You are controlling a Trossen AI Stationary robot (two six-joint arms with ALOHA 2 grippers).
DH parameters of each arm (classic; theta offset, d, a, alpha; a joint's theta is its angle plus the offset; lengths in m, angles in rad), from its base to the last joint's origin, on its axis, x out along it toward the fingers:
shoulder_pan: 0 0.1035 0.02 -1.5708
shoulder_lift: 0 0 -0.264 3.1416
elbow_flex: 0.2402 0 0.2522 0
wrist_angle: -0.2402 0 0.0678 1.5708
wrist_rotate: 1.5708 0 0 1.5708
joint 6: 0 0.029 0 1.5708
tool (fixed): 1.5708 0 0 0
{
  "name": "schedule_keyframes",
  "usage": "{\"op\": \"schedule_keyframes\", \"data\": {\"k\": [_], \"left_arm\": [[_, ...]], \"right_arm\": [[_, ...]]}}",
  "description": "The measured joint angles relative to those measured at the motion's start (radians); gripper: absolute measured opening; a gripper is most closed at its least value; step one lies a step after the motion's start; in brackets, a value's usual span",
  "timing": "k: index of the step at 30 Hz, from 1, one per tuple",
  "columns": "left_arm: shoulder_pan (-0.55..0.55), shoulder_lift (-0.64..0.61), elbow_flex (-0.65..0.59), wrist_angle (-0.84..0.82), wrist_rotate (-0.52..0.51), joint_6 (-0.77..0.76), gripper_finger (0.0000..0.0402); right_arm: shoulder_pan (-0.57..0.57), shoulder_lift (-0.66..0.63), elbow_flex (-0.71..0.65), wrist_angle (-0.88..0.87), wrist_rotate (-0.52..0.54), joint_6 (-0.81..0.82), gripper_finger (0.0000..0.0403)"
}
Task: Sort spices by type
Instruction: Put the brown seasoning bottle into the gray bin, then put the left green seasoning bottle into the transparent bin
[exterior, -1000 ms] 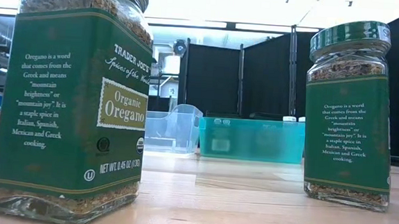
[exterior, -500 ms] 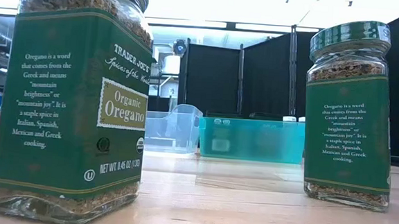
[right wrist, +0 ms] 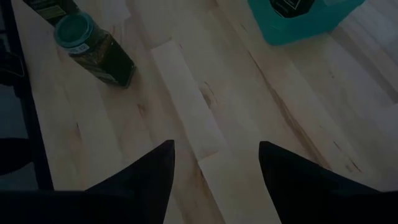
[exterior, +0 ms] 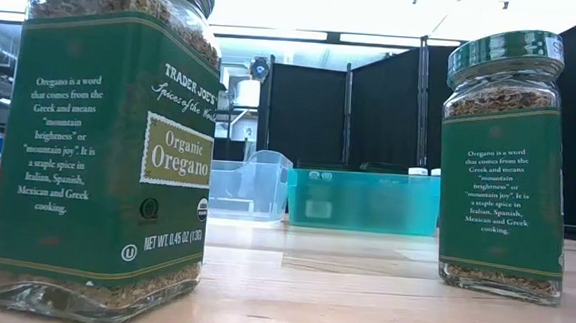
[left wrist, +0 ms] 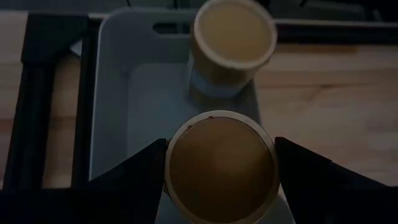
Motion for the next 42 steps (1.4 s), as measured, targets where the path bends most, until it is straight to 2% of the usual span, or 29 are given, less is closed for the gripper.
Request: {"op": "schedule_keyframes", "data": {"k": [9,18,23,28,34,38,42], "left_arm": [[0.006,0.000,-0.029,0.036,0.021,0.021,0.0275],[0.006,0.000,-0.027,0.024,0.047,0.046,0.0327],[0.006,0.000,0.015,0.021,0.059,0.076,0.0345],[0.006,0.000,0.133,-0.021,0.099,0.141,0.0346],[-0.055,0.000,0.378,-0.066,0.223,0.282,0.0346],[-0.188,0.000,0.535,-0.073,0.317,0.372,0.0346],[-0.404,0.001,0.622,-0.071,0.326,0.415,0.0346]], "right_arm": [[0.000,0.000,0.000,0.002,0.003,0.000,0.0241],[0.000,0.000,0.000,0.006,0.003,-0.010,0.0249],[0.000,0.000,0.000,0.019,0.003,-0.010,0.0249],[0.000,0.000,0.000,0.031,0.003,-0.010,0.0254],[0.000,0.000,0.000,0.031,0.030,-0.010,0.0264],[0.000,0.000,0.000,0.030,0.088,-0.011,0.0270],[0.000,0.000,0.000,0.024,0.131,-0.011,0.0272]]}}
